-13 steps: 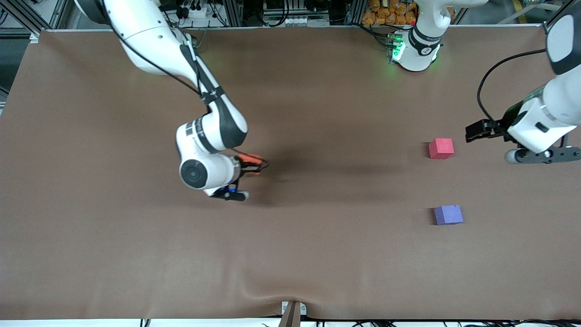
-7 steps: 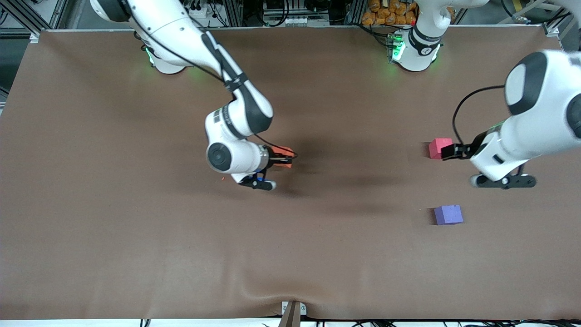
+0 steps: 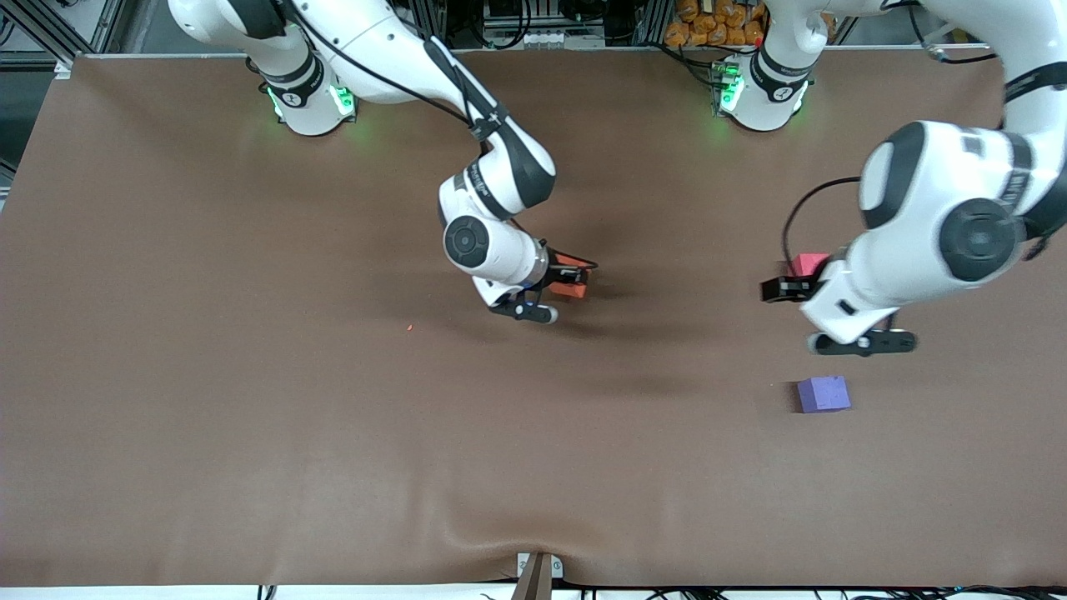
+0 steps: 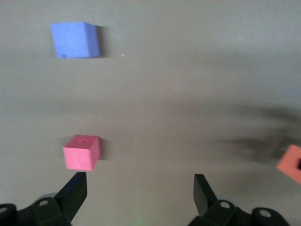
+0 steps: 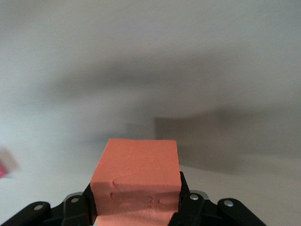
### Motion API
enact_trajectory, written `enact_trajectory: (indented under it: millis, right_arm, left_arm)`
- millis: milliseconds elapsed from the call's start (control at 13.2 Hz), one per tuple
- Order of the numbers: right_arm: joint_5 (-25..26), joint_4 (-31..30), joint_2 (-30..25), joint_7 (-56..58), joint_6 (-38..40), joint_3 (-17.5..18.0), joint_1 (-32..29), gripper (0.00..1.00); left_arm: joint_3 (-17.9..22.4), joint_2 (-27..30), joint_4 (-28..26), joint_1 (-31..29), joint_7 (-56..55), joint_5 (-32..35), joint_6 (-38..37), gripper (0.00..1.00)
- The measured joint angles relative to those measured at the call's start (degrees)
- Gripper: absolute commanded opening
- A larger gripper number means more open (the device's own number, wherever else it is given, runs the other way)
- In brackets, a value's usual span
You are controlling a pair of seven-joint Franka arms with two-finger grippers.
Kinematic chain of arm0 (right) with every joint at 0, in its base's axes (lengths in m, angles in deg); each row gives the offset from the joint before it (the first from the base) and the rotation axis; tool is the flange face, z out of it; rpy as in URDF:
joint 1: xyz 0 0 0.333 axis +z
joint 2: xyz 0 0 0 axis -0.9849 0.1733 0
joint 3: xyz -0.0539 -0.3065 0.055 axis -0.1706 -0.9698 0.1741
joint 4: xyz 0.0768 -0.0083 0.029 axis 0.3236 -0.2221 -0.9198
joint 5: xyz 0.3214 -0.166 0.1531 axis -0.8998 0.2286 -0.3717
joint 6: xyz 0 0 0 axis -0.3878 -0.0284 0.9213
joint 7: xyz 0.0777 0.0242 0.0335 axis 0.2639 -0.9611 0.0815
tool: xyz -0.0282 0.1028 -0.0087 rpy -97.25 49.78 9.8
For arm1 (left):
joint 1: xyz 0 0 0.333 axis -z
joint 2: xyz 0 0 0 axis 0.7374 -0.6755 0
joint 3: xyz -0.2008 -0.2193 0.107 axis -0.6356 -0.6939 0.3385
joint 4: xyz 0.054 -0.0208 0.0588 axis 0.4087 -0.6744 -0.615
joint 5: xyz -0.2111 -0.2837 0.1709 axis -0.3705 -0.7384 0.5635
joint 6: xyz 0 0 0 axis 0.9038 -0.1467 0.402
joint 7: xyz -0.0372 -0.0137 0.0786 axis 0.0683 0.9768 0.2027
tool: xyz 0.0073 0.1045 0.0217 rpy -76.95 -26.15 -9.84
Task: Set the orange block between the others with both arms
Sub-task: 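Carry the orange block toward the left gripper with the right gripper, then set the orange block on the table and open the right gripper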
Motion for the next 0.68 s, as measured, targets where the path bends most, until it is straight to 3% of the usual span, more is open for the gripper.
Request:
enact_trajectory:
  millis: [227, 682]
  right_arm:
    - [-4.66, 1.25, 2.19, -0.03, -5.90, 0.00, 2.91, 0.82]
    - [-5.15, 3.54, 4.91, -0.14, -11.73, -0.08, 5.04, 1.00]
  left_arm:
    - [-0.03, -1.21, -0.18, 2.31, -2.32, 0.00, 0.35, 1.00]
    - [0.12, -1.33, -3.04, 1.74, -2.33, 0.00, 3.40, 1.00]
